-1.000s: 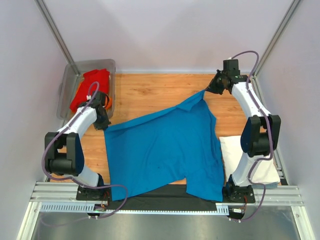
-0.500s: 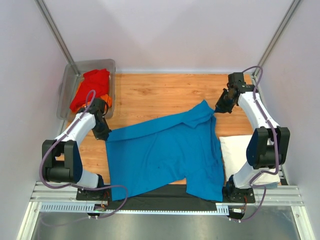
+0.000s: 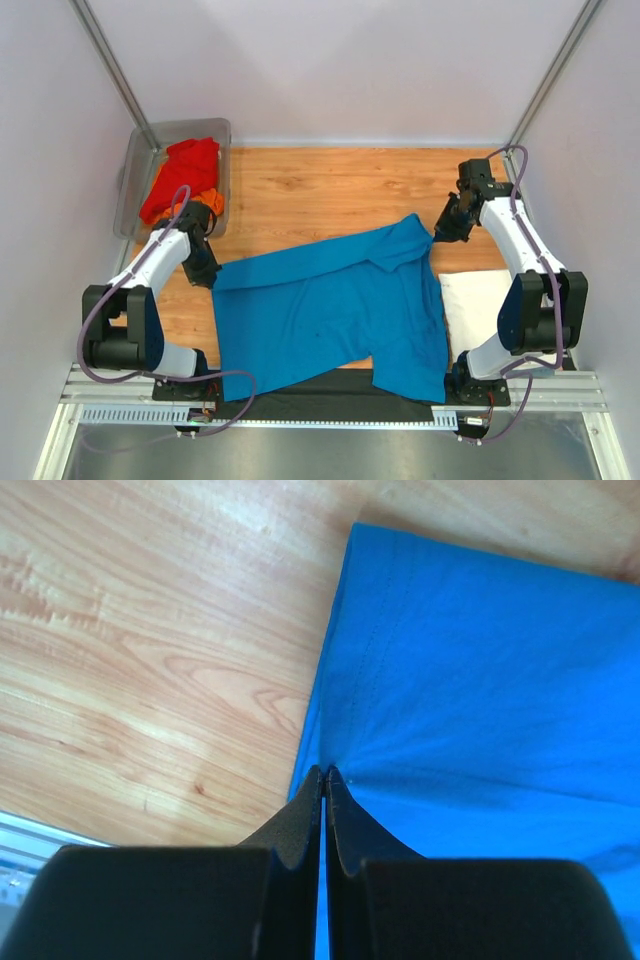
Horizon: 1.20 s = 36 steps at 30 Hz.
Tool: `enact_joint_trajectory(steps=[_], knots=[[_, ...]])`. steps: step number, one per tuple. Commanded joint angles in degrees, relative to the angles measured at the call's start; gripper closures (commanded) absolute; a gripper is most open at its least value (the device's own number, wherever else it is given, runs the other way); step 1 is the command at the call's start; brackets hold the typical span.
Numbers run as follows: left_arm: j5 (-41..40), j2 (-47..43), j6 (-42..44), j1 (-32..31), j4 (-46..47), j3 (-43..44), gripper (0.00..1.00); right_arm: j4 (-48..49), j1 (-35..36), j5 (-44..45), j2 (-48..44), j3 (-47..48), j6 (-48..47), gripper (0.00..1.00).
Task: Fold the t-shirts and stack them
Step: Fold the tshirt
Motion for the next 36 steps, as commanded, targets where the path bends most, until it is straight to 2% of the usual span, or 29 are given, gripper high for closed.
enact_joint_trajectory(steps=[1, 7, 9, 10, 11, 12, 13, 15, 16, 18, 19, 20, 22, 25, 29, 33, 35, 36], knots=[[-0.3, -0.4, -0.9, 0.3, -1.2, -1.5, 1.00, 0.0, -0.4, 1.4, -2.3, -2.0, -0.9, 1.00], [-0.5, -1.5, -1.3, 0.3, -2.3, -3.4, 1.00, -3.5, -0.4, 2.1, -3.3, -3.6, -0.9, 1.00], [-1.2, -3.1, -1.5, 0.3, -3.6, -3.1, 0.80, -5.1, -0.4, 2.2, -4.3, -4.9, -0.7, 0.94], [-1.2, -4.2, -1.5, 0.3, -4.7, -2.7, 0.72, -6.6, -0.3, 2.8, -5.9, -5.5, -0.8, 0.79], [-1.1, -6.8, -1.5, 0.3, -5.2, -1.9, 0.57, -6.4, -0.4, 3.8, -6.7, -6.0, -1.3, 0.71], [-1.4, -8.2, -1.1, 0.3, -6.3, -1.1, 0.51, -5.4, -0.3, 4.2, -7.6, -5.9, -1.8, 0.62], [-1.6, -9.4, -0.6, 0.3, -6.3, -0.4, 0.47, -3.2, -0.5, 4.3, -7.6, -5.2, -2.1, 0.41], [-1.9, -11.3, 1.7, 0.3, -4.6, 2.0, 0.40, -1.6, -0.7, 7.2, -5.2, -0.8, -3.1, 0.23], [-1.1, -11.3, 2.9, 0.3, -2.7, 2.5, 0.38, 2.9, -0.8, 6.1, -3.6, 0.0, -4.3, 0.21], [5.6, -9.2, 5.0, 0.3, 4.2, 3.3, 0.43, 5.6, -1.2, 4.4, 3.8, 4.3, -6.6, 0.22], [7.6, -7.7, 6.3, 0.3, 5.9, 3.8, 0.52, 7.7, -1.2, 2.3, 6.7, 6.1, -7.5, 0.23], [11.8, -4.5, 6.5, 0.3, 7.4, 4.6, 0.57, 8.8, -2.8, 1.6, 11.3, 7.3, -8.3, 0.24], [13.0, -1.0, 5.7, 0.2, 9.3, 5.0, 0.62, 10.7, -3.1, -0.9, 15.7, 10.9, -10.6, 0.25], [14.1, 4.6, 6.0, 0.2, 11.2, 4.6, 0.62, 14.0, -3.2, -8.0, 21.3, 13.5, -12.4, 0.22], [15.6, 10.4, 4.5, 0.2, 12.3, 4.5, 0.60, 13.9, -3.1, -10.4, 26.7, 16.1, -11.0, 0.21], [14.2, 13.9, 2.5, 0.5, 12.0, 4.0, 0.59, 14.7, -2.6, -12.1, 28.6, 14.7, -10.3, 0.26], [12.7, 16.3, 1.3, 1.3, 11.0, 4.5, 0.60, 15.7, -2.5, -12.1, 29.4, 13.5, -10.5, 0.33], [12.9, 17.2, 0.6, 1.8, 10.9, 4.6, 0.60, 15.8, -2.5, -11.9, 29.9, 13.6, -10.5, 0.40]])
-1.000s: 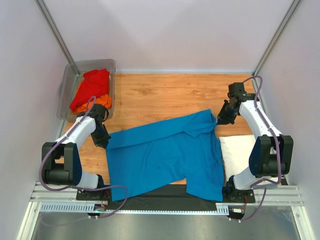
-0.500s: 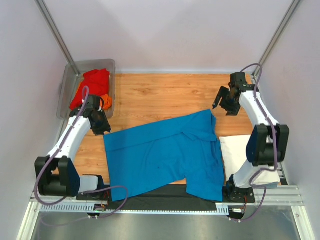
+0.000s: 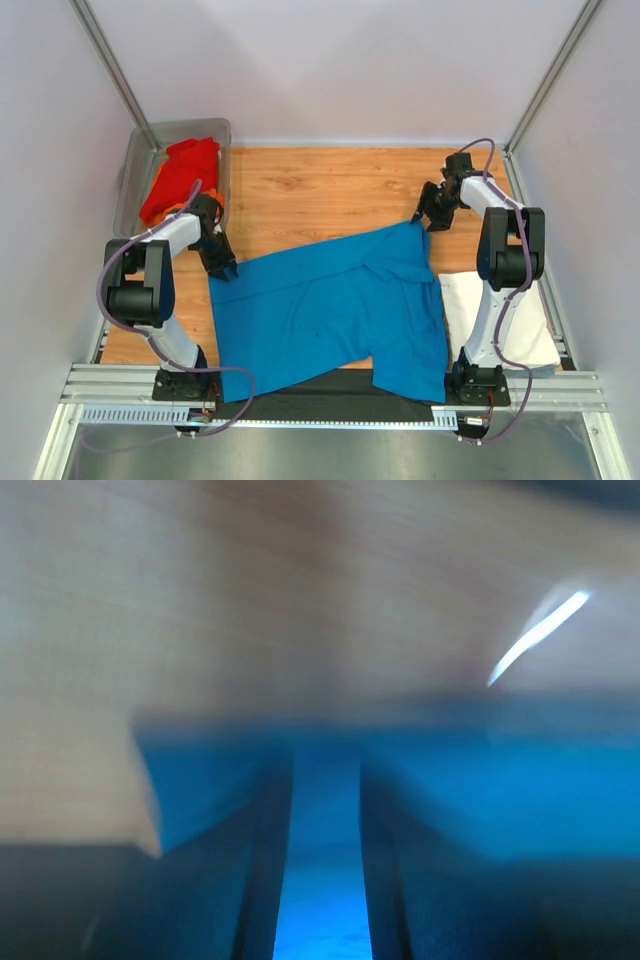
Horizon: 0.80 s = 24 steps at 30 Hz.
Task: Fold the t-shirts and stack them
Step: Fold the tshirt
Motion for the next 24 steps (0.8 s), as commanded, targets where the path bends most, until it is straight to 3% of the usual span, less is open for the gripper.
enact_joint_trajectory(steps=[1, 2, 3, 6, 8, 9, 17, 22, 24], knots=[[-0.4, 3.6, -2.8, 1.8, 0.0, 0.4, 0.60, 3.5, 0.3, -1.3, 1.9, 0.7, -0.4, 0.45], [-0.3, 4.1, -3.0, 3.1, 0.4, 0.4, 0.60, 4.1, 0.3, -1.3, 2.5, 1.3, -0.2, 0.50], [-0.4, 4.5, -3.5, 3.6, 0.6, 0.3, 0.60, 5.0, 0.4, -1.3, 3.2, 1.9, 0.1, 0.63], [-1.0, 6.0, -3.6, 5.4, 1.5, 0.4, 0.61, 6.2, 0.8, 0.0, 7.1, 6.9, 1.3, 0.85], [-2.1, 7.8, -3.1, 5.8, 0.4, 2.5, 0.61, 6.0, 0.9, 0.2, 10.9, 13.3, 1.7, 0.98], [-2.8, 8.8, -3.0, 5.9, 0.0, 4.1, 0.61, 4.5, 2.6, 1.5, 12.2, 15.8, 1.7, 1.00], [-5.3, 9.8, -1.4, 8.1, -2.1, 10.0, 0.60, 2.1, 3.8, 4.2, 23.0, 38.2, 2.9, 1.00], [-8.7, 7.0, -0.4, 8.1, -3.3, 11.7, 0.60, 0.9, 3.8, 0.2, 27.9, 49.2, 3.3, 0.90], [-8.9, 5.1, -0.6, 8.1, -3.7, 11.3, 0.58, -1.2, 3.9, 2.3, 27.8, 51.0, 3.7, 0.79]])
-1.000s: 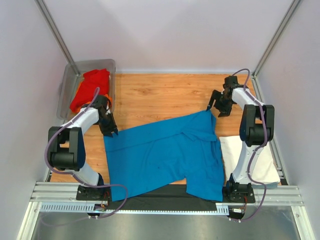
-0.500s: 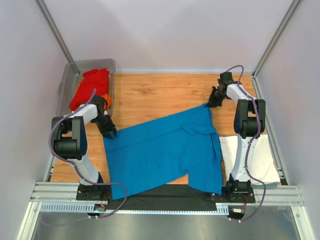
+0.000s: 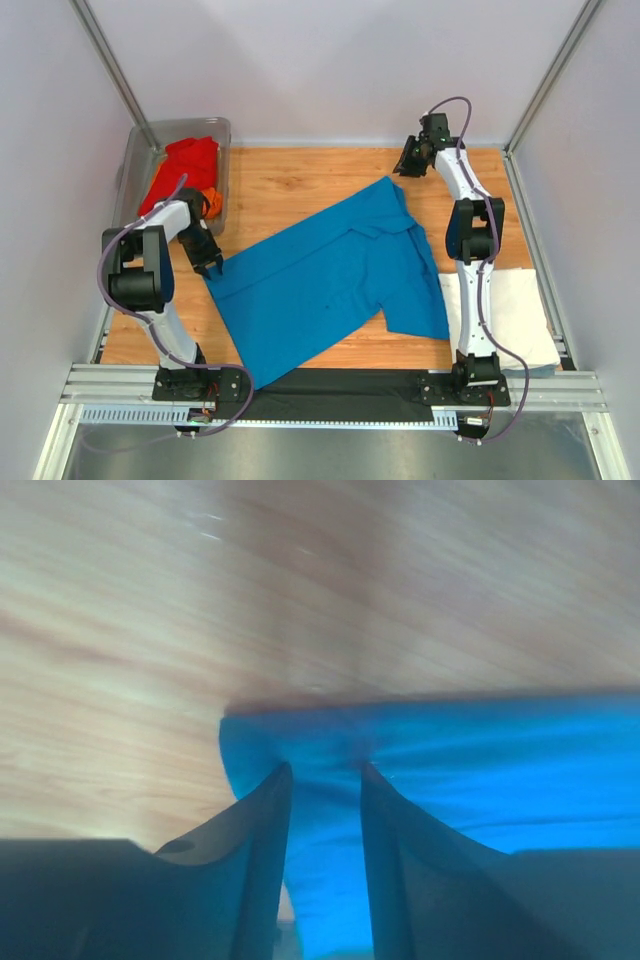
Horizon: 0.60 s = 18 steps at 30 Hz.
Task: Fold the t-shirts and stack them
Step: Fold the tshirt
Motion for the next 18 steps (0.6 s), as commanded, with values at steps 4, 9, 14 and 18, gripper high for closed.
enact_joint_trajectory(steps=[4, 9, 14, 18], knots=[[-2.6, -9.4, -1.5, 1.7, 5.4, 0.0, 0.56, -8.0, -1.0, 10.1, -4.8, 6.7, 0.1, 0.46], [-0.1, -15.3, -1.8, 0.1, 6.0, -3.9, 0.56, -12.4, -0.7, 7.8, -14.2, -6.1, 0.7, 0.42], [7.4, -20.2, -1.7, -1.7, 8.5, -6.7, 0.66, -9.2, -0.5, 3.9, -25.7, -25.0, 4.2, 0.41], [11.1, -24.7, -1.5, -8.1, 11.6, -9.4, 0.67, -3.2, 2.6, -0.4, -34.7, -38.7, 5.2, 0.46]])
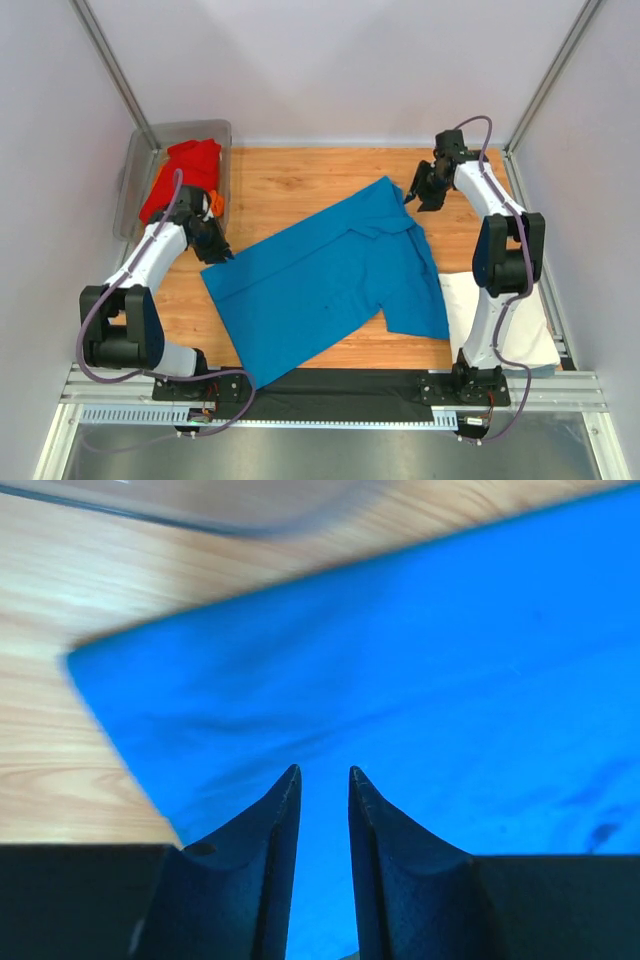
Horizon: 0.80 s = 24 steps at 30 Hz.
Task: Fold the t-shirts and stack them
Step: Fold the tshirt
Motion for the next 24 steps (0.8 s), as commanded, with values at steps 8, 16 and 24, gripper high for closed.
enact_joint_trajectory(steps=[8, 16, 24], knots=[[5.0, -6.9, -1.1, -6.8, 5.3, -4.2, 0.67, 16.5, 9.4, -10.3, -5.3, -15.9, 9.1, 0.63], [7.8, -10.4, -1.1, -6.8, 7.1, -8.7, 0.70, 17.6, 10.3, -5.7, -1.9, -16.3, 12.8, 0.69], [6.5, -9.2, 1.3, -6.8, 5.6, -6.1, 0.71, 17.6, 11.8, -4.0, 0.5, -16.5, 11.6, 0.77]])
